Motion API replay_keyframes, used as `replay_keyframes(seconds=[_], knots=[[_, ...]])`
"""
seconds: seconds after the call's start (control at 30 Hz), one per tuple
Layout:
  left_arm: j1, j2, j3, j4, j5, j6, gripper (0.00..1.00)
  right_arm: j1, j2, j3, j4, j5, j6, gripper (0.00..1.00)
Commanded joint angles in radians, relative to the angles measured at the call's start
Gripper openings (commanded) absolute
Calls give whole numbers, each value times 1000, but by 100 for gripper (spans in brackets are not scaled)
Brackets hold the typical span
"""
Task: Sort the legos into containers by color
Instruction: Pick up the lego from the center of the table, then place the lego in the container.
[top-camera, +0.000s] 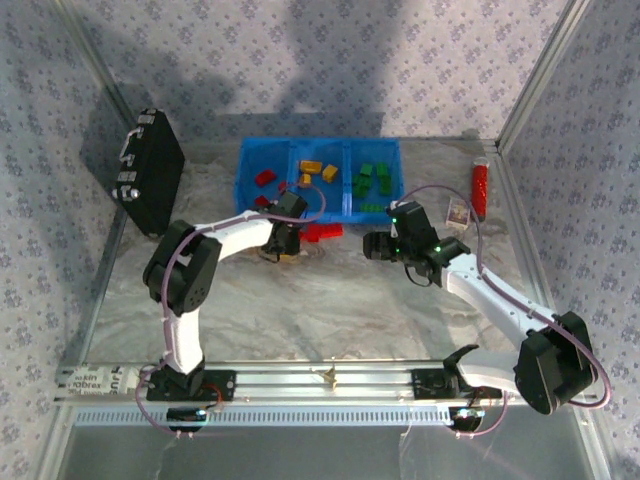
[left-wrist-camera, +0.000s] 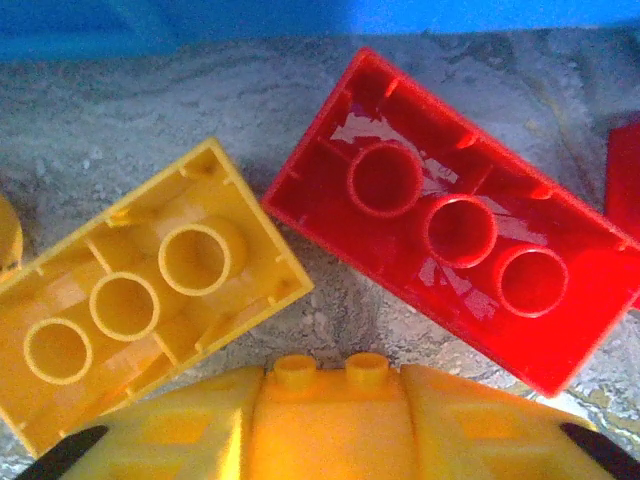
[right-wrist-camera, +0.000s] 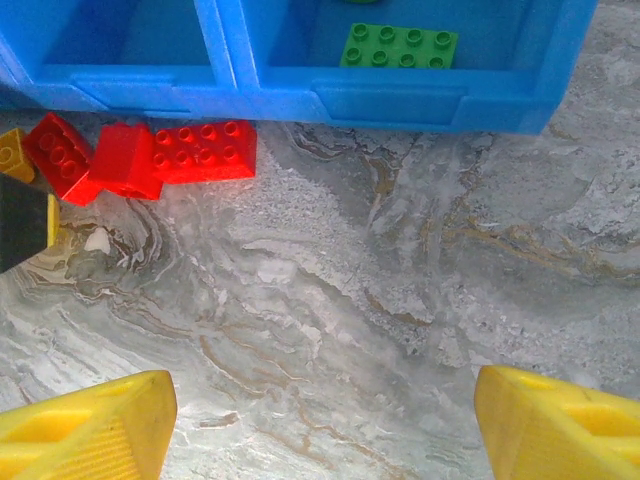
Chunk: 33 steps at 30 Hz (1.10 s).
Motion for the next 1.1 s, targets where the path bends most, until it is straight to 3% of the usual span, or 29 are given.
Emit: replay_keyframes(seconds=[0.0, 0.33, 0.43, 0.57, 0.6, 0.63, 0.67, 0.7, 0.8, 1.07], knots=[[-21, -58, 18, -54, -30, 2, 34, -10, -32, 18, -28, 17, -1, 80], [-90, -230, 90, -29, -57, 47, 31, -16, -37, 11, -8, -5, 8, 79], [-85, -166, 225, -46, -51, 86, 32, -17, -32, 19, -11, -13, 11, 79], [-50, 27, 485, -130, -16, 129, 33, -13, -44, 23, -25, -12, 11, 79], [-41, 72, 547, -161, -21, 133, 43, -13, -51, 23, -32, -11, 11, 79], [-37, 117, 612, -219, -34, 140, 70, -12, -62, 23, -39, -7, 11, 79], [-37, 147, 662, -267, -47, 144, 86, -12, -74, 21, -51, -2, 10, 79], [-41, 152, 674, -289, -65, 144, 90, -13, -89, 17, -60, 4, 9, 79], [-53, 27, 487, -168, -102, 137, 99, -20, -137, -17, -74, 22, 4, 79], [60, -416, -192, 128, -69, 43, 99, -50, -107, -63, -13, -35, 10, 79]])
